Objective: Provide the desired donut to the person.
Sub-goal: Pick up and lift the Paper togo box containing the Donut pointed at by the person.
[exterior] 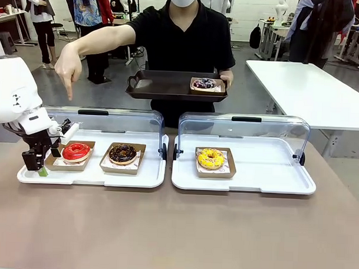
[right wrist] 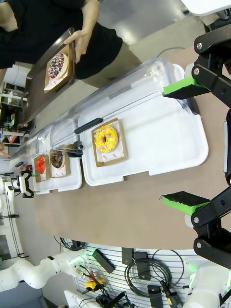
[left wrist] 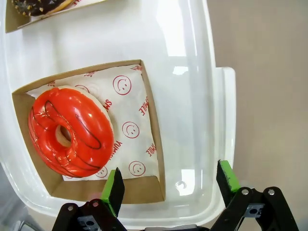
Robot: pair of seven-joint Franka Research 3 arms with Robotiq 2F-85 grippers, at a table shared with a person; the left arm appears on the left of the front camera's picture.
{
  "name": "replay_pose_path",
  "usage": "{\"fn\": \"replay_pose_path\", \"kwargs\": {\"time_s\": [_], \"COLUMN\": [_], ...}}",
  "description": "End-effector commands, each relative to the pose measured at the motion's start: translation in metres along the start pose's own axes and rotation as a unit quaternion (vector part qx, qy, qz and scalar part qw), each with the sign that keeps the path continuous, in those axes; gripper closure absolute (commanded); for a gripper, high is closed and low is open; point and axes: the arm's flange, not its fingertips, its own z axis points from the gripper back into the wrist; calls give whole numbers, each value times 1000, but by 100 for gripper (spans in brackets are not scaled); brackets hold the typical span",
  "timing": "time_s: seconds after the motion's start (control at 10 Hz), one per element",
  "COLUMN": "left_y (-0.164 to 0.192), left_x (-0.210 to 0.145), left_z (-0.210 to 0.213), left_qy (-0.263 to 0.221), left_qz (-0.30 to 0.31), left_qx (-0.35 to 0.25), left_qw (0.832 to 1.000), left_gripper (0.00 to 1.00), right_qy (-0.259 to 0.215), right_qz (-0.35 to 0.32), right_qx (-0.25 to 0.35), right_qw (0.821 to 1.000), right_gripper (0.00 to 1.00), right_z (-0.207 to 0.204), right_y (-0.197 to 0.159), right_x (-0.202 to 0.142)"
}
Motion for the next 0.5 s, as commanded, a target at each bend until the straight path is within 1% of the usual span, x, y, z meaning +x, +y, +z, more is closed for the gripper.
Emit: {"fn": "replay_pose_path", "kwargs": {"time_s": [0.0, 0.4], "left_y": [7, 11], "left_x": [-1, -3], "left_z": [-5, -12], "left_qy": [3, 13], "left_qz": [14, 20], "left_qx": [10, 14], "left_qw": [1000, 1000], "left_gripper": [0, 0], "right_qy": [2, 2], "right_qz": [1, 1], "right_qx": [1, 1], "right_qw": [1000, 1000], "right_gripper": [0, 0], "right_z": [0, 0], "right_y": [1, 1], "right_x": [-1, -1]}}
